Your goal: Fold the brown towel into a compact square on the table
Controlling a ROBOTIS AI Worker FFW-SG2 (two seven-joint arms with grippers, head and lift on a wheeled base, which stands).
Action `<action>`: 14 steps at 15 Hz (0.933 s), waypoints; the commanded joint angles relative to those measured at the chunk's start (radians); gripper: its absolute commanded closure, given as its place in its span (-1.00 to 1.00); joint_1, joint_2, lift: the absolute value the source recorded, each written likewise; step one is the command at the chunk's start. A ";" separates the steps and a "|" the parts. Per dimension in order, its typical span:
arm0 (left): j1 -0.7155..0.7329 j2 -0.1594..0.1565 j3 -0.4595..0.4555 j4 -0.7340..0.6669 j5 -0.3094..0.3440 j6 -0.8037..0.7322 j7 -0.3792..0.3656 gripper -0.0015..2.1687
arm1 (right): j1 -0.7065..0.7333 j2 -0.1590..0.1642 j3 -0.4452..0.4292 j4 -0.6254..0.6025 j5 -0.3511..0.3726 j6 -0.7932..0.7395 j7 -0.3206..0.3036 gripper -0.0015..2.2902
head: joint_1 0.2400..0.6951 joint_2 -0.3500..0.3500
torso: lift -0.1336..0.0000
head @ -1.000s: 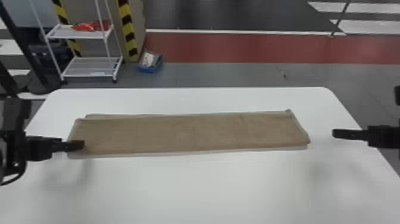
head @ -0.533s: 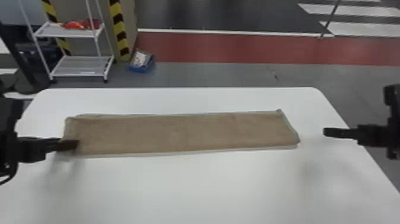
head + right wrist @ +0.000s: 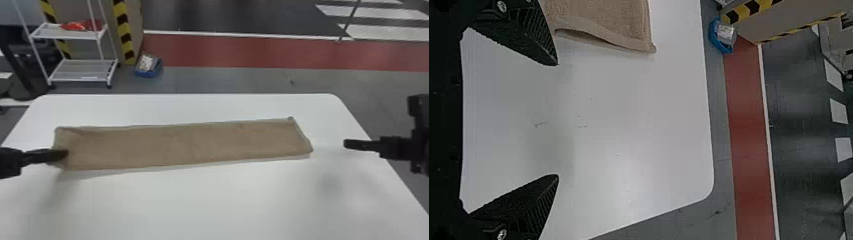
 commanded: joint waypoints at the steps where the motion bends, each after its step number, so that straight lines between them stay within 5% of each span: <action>1: 0.030 0.056 0.036 -0.015 0.019 -0.020 -0.021 0.98 | 0.003 -0.001 -0.001 0.000 -0.003 0.000 0.001 -0.93 | 1.00 -0.20 | -0.84; 8: 0.056 0.190 0.125 0.005 0.042 -0.078 -0.024 0.98 | 0.006 0.005 -0.001 0.000 -0.002 -0.006 -0.004 -0.93 | 1.00 0.09 | -0.84; 11: 0.056 0.165 0.139 -0.087 0.084 0.032 -0.027 0.98 | 0.006 0.011 -0.001 0.000 -0.002 -0.006 -0.004 -0.93 | 1.00 0.18 | -0.84; 14: 0.045 0.062 0.126 -0.296 0.111 0.312 -0.026 0.98 | 0.011 0.014 -0.001 -0.005 0.000 -0.003 -0.002 -0.93 | 1.00 0.12 | -0.84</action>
